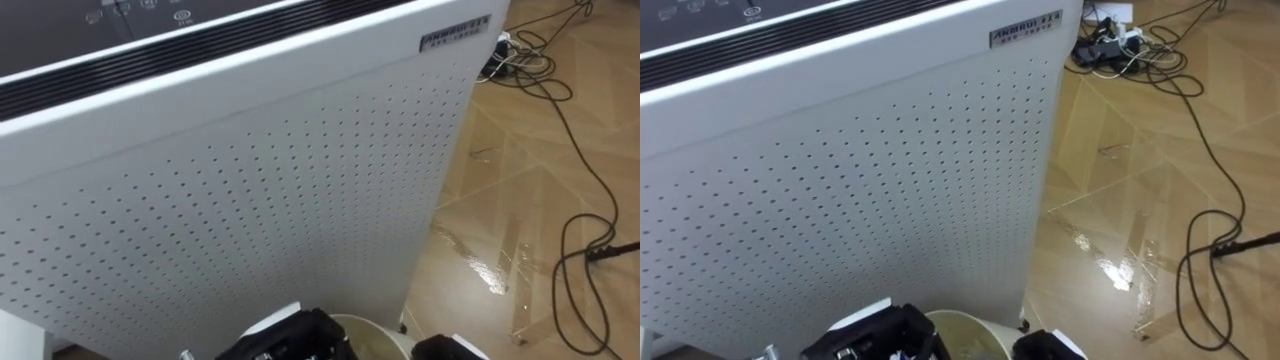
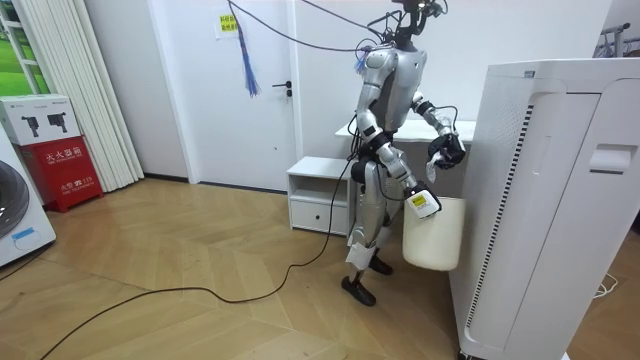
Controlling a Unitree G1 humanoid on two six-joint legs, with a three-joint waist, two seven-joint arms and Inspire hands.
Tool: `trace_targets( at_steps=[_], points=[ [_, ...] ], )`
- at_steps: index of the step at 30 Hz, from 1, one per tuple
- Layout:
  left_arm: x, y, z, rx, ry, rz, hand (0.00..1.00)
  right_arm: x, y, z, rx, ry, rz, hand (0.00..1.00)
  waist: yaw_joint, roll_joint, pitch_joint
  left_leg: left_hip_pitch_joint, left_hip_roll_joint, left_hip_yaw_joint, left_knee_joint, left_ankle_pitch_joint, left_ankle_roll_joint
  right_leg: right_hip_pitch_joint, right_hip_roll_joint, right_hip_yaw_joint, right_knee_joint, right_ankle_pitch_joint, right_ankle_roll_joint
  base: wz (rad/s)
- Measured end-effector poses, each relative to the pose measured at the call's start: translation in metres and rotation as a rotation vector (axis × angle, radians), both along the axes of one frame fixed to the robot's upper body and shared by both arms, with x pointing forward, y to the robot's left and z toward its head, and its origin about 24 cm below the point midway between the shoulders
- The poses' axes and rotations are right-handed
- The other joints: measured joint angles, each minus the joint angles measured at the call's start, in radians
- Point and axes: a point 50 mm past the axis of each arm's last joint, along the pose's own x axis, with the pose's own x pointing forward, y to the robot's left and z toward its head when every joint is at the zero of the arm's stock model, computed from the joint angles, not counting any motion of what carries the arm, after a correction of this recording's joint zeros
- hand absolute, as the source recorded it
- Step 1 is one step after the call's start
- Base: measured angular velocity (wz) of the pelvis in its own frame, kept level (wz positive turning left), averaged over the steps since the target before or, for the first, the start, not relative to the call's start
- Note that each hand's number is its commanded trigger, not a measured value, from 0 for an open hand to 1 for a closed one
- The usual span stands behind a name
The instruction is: Pick garbage
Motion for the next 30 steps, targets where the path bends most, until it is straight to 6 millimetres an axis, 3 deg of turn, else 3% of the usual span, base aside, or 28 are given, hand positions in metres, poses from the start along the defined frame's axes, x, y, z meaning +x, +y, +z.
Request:
trace_targets(
  at_steps=[9, 30],
  points=[
    [-0.002, 0.003, -0.012, 0.075, 0.023, 0.001, 0.00, -0.002, 0.003, -0.005, 0.003, 0.023, 0.003, 1.00, 0.000, 0.000, 0.0003, -0.033, 0.001, -0.008, 0.001, 0.003, 0.000, -0.031, -0.002, -0.005, 0.002, 0.001, -0.002, 0.01],
    [0.000, -0.004, -0.011, 0.046, 0.012, 0.015, 0.00, -0.006, -0.001, -0.011, -0.021, 0.048, -0.011, 1.00, 0.003, -0.012, 0.0050, -0.045, 0.007, 0.006, -0.001, 0.003, 0.000, -0.051, 0.001, 0.002, 0.002, 0.003, -0.003, -0.01]
  ],
)
